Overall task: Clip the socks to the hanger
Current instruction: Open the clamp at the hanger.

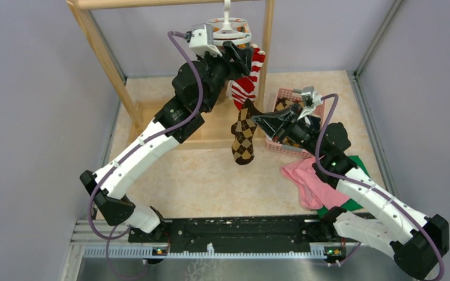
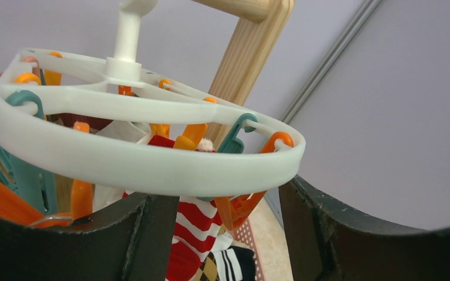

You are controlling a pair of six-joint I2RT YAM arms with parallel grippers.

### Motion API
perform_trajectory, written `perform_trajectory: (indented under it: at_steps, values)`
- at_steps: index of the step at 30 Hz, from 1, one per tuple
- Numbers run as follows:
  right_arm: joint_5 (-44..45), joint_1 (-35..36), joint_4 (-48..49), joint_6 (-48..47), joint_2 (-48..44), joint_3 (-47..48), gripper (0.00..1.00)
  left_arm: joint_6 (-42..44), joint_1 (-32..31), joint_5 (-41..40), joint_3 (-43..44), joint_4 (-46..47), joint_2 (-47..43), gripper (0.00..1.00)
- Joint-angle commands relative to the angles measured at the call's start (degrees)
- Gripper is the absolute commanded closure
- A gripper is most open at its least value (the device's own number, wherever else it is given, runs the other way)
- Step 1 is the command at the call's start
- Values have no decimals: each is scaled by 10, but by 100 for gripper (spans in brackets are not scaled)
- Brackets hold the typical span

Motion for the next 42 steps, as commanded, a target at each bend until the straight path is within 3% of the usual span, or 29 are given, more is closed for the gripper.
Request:
perform_trajectory:
  at_steps: [1, 8, 22, 42]
  values:
    - [8, -8, 22, 3, -10, 16, 100, 21, -3, -14, 32, 30, 8, 34]
    - [10, -8, 20, 1, -10, 16, 100, 26, -2, -13, 35, 35, 12, 38]
    - [39, -8, -9, -31, -10, 27, 100, 32, -3, -3, 35, 43, 13, 65]
    - [120, -8, -109, -133, 123, 219, 100, 37, -2, 0, 28, 46, 5, 81]
